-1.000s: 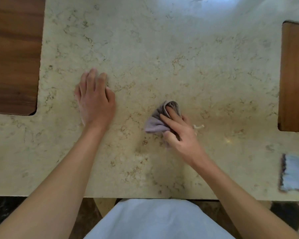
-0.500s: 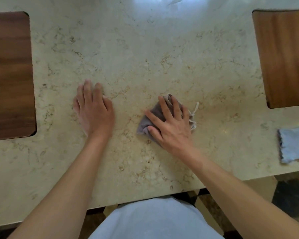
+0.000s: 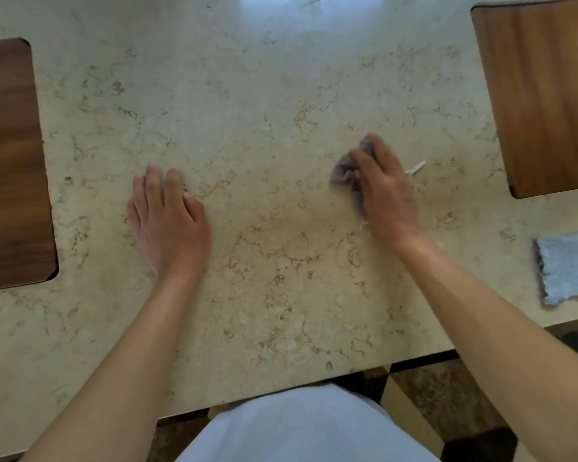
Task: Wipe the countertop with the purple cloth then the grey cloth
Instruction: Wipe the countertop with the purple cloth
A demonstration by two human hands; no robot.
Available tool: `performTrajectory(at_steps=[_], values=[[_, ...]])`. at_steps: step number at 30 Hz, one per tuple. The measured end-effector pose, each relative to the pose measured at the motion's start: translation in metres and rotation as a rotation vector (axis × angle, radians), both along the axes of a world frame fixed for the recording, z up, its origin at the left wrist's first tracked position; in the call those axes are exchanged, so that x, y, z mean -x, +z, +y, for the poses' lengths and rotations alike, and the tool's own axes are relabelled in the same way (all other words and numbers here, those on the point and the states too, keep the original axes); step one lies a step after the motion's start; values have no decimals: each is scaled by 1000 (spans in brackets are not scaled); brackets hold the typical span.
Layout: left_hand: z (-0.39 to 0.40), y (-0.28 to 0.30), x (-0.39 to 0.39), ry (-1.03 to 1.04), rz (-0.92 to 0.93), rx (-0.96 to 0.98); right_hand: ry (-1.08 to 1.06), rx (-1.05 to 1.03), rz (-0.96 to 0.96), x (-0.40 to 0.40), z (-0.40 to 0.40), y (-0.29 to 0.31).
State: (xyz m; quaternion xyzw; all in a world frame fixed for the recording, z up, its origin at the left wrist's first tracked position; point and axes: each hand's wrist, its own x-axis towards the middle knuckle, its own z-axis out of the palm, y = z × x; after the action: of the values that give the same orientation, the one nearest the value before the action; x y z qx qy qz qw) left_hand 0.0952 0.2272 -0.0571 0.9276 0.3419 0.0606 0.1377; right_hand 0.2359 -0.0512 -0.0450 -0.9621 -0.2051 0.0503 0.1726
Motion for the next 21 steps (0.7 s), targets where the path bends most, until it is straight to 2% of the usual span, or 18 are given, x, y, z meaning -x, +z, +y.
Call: performTrajectory(at_steps=[5,10,13,14,18,21], values=[[-3,-2,-4,15,4,-38,-224,-143,-59,13,36,10],[-1,-3,-3,10,-6,-41,110,-215,-75,109,95,4],[0,-1,-2,-7,-3,-31,364,-169,-110,128,75,-6],[0,-1,-2,-10,-2,-27,366,-145,-103,121,59,-7],[-2,-2,-3,-2,0,-36,-41,-60,-114,57,-9,-2],[-4,-2,-5,11,5,-39,-345,-95,-119,6,-4,1]])
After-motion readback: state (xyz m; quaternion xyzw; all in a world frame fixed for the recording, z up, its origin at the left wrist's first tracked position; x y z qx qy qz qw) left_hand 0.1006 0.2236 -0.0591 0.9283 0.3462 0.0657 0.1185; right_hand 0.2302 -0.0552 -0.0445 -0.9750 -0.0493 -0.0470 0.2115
